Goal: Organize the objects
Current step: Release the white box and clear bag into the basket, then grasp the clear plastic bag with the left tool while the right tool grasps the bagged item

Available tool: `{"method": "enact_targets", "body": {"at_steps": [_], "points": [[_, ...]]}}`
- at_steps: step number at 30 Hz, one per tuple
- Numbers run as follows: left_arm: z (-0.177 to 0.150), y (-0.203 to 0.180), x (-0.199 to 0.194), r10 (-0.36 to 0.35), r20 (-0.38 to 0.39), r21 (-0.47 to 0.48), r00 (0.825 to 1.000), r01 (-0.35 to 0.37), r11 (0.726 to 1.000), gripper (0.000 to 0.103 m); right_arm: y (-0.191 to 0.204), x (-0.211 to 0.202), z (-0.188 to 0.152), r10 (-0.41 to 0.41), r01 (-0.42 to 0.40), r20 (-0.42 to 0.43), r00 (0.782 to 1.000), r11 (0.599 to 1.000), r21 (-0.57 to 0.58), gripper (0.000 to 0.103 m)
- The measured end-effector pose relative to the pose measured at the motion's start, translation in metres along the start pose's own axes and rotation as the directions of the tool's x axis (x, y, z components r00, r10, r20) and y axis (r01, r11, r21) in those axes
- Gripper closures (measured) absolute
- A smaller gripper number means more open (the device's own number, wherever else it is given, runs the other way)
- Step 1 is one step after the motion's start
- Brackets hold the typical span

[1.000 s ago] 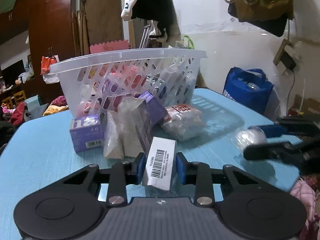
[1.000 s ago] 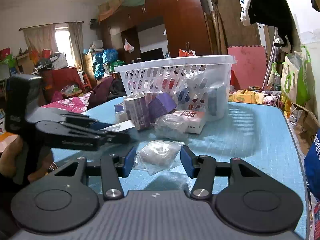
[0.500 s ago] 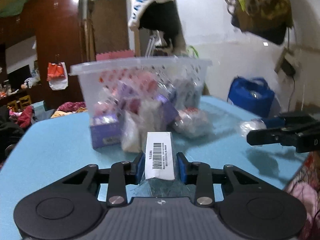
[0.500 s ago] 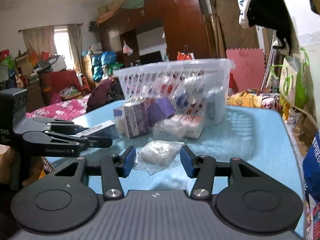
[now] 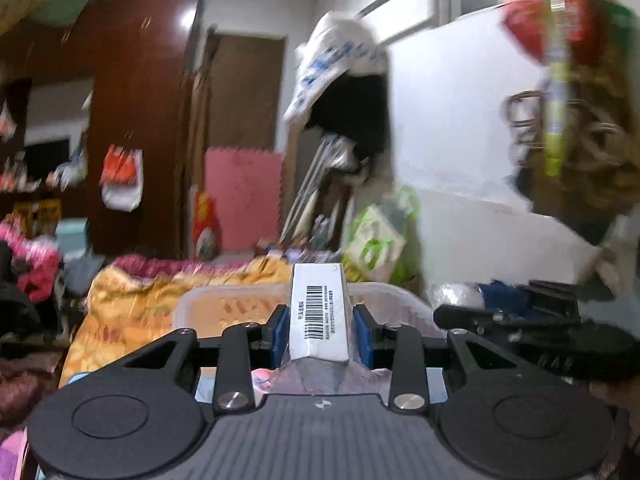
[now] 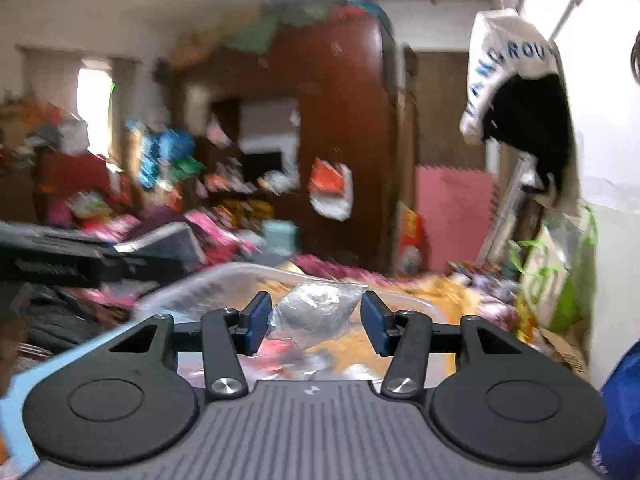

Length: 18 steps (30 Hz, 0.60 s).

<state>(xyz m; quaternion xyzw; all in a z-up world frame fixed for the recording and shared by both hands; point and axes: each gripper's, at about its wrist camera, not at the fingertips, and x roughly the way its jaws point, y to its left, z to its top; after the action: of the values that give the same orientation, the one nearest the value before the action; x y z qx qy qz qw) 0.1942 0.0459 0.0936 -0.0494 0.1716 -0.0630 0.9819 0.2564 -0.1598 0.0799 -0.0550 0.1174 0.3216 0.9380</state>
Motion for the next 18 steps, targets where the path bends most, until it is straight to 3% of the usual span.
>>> {"method": "enact_targets", "body": {"at_steps": [5, 6, 7, 8, 9, 14, 18], "points": [[0.008, 0.007, 0.046, 0.071, -0.072, -0.018, 0.995, -0.073, 0.997, 0.061, -0.011, 0.033, 0.0, 0.014, -0.013, -0.05, 0.999, 0.999, 0.029, 0.047], [0.009, 0.011, 0.053, 0.084, -0.084, -0.028, 0.993, -0.087, 0.996, 0.052, -0.01, 0.034, -0.001, 0.0, 0.001, -0.043, 0.999, 1.0, 0.024, 0.033], [0.009, 0.015, 0.057, 0.095, -0.089, -0.047, 0.991, -0.099, 0.994, 0.037, -0.009, 0.035, -0.001, -0.014, 0.015, -0.047, 0.999, 1.0, 0.02, 0.023], [0.009, 0.018, 0.058, 0.097, -0.089, -0.055, 0.991, -0.102, 0.993, 0.03, -0.008, 0.032, 0.0, -0.027, 0.027, -0.039, 0.999, 0.999, 0.018, 0.008], [0.006, 0.019, 0.054, 0.095, -0.084, -0.054, 0.992, -0.1, 0.994, 0.027, -0.006, 0.025, -0.001, -0.035, 0.035, -0.02, 0.999, 0.999, 0.016, 0.003], [-0.007, 0.017, 0.002, 0.074, -0.012, -0.009, 0.997, -0.075, 0.997, 0.027, -0.002, -0.019, -0.004, 0.007, -0.007, 0.006, 1.0, 0.999, 0.032, 0.0], [-0.042, 0.011, -0.046, 0.043, 0.033, 0.018, 0.999, -0.044, 0.999, 0.009, 0.004, -0.052, -0.029, 0.07, -0.07, 0.006, 0.998, 0.997, 0.043, 0.0]]}}
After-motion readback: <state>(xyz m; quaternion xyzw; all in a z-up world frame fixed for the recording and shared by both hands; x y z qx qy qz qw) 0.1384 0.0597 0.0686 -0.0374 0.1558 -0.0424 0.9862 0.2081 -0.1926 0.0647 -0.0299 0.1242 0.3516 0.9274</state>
